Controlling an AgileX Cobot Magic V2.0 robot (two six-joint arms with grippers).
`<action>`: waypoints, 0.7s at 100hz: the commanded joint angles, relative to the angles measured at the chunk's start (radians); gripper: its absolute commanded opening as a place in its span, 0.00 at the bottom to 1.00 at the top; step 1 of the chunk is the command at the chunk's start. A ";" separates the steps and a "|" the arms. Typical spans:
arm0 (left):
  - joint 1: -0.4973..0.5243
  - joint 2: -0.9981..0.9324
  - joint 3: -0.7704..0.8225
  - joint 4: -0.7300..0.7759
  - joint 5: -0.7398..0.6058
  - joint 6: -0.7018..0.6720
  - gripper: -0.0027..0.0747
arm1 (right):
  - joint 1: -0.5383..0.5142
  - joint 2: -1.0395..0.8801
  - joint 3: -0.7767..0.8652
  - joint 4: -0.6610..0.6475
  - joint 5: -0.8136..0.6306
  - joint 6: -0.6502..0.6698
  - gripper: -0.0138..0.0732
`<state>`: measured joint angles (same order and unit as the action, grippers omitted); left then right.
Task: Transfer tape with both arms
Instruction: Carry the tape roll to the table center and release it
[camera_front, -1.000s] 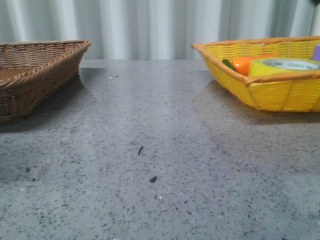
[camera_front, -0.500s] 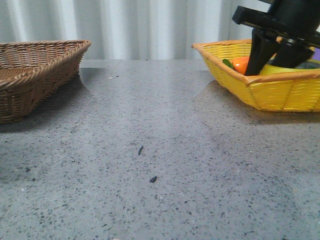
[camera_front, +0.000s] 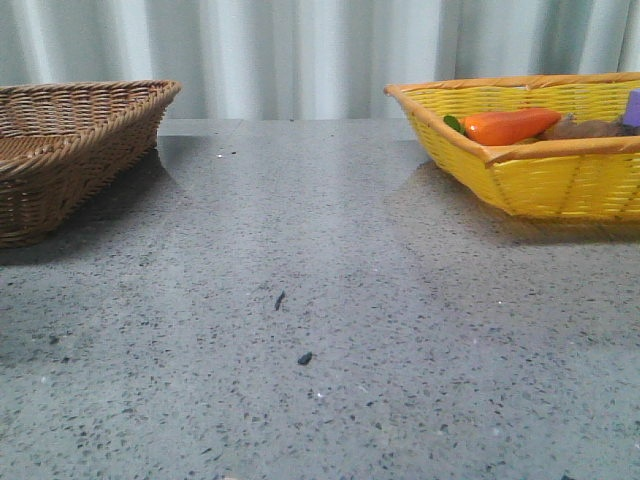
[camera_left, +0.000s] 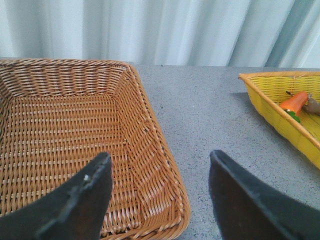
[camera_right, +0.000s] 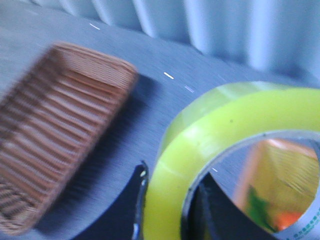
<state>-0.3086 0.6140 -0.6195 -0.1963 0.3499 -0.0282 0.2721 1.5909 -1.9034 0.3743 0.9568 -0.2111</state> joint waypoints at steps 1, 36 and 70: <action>-0.010 0.007 -0.029 -0.002 -0.098 0.000 0.55 | 0.072 -0.009 -0.066 0.017 -0.069 -0.013 0.11; -0.010 0.007 -0.028 -0.014 -0.102 0.000 0.55 | 0.182 0.305 -0.066 0.008 0.016 -0.013 0.11; -0.010 0.007 -0.028 -0.059 -0.092 0.000 0.55 | 0.183 0.327 -0.072 0.014 0.057 0.034 0.62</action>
<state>-0.3086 0.6140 -0.6195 -0.2333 0.3257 -0.0282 0.4564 2.0359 -1.9345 0.3636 1.0320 -0.1788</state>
